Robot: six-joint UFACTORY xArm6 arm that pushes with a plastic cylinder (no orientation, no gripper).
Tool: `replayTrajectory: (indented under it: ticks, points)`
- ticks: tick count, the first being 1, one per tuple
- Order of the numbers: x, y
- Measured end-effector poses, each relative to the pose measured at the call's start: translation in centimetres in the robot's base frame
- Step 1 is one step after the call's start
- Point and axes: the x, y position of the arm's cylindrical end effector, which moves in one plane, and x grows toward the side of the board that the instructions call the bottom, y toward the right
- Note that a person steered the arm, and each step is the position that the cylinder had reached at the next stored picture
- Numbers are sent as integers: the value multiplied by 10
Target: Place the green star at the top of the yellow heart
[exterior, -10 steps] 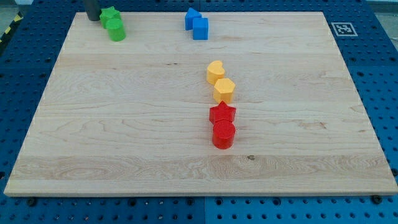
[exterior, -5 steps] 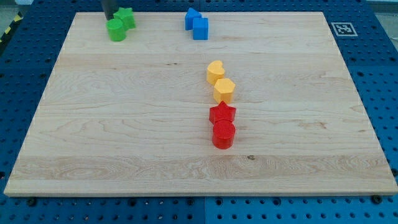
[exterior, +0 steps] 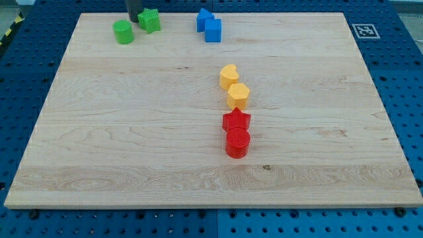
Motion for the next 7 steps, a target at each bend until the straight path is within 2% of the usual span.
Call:
replayTrajectory:
  ticks: [2, 5, 7]
  points:
    - [-17, 10]
    - [-16, 33]
    - [4, 38]
